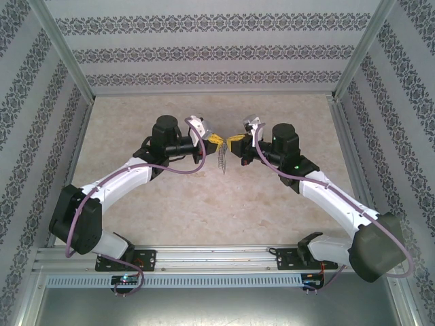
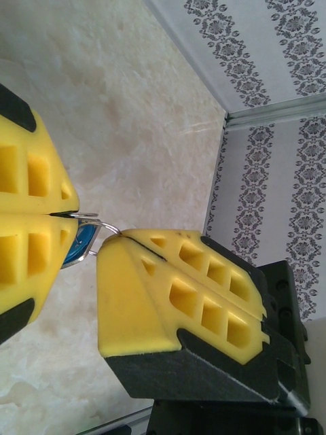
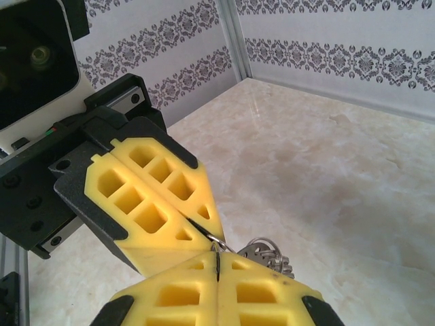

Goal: Put the keys on the keyring

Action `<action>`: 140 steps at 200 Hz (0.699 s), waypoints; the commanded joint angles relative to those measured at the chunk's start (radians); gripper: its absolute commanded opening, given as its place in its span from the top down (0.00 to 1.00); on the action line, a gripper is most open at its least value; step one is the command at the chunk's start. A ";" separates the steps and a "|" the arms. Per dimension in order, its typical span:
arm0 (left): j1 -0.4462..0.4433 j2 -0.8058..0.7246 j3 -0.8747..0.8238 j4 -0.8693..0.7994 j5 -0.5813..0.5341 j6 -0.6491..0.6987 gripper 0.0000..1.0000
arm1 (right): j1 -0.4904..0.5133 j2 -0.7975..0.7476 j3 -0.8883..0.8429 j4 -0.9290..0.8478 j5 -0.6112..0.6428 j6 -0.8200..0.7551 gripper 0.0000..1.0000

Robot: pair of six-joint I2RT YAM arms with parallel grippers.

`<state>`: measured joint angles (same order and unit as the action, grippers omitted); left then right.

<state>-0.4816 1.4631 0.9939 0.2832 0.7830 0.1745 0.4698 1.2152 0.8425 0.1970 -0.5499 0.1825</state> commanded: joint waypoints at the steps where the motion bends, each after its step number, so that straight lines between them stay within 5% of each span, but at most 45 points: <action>1: -0.016 -0.008 0.038 -0.003 0.020 0.026 1.00 | 0.012 0.007 0.036 0.012 0.013 -0.018 1.00; 140: -0.018 -0.016 0.038 -0.003 0.028 0.026 1.00 | 0.020 0.022 0.055 -0.027 0.005 -0.053 1.00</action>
<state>-0.4847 1.4631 0.9939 0.2726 0.7845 0.1772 0.4763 1.2339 0.8799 0.1818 -0.5396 0.1524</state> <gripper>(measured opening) 0.048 0.065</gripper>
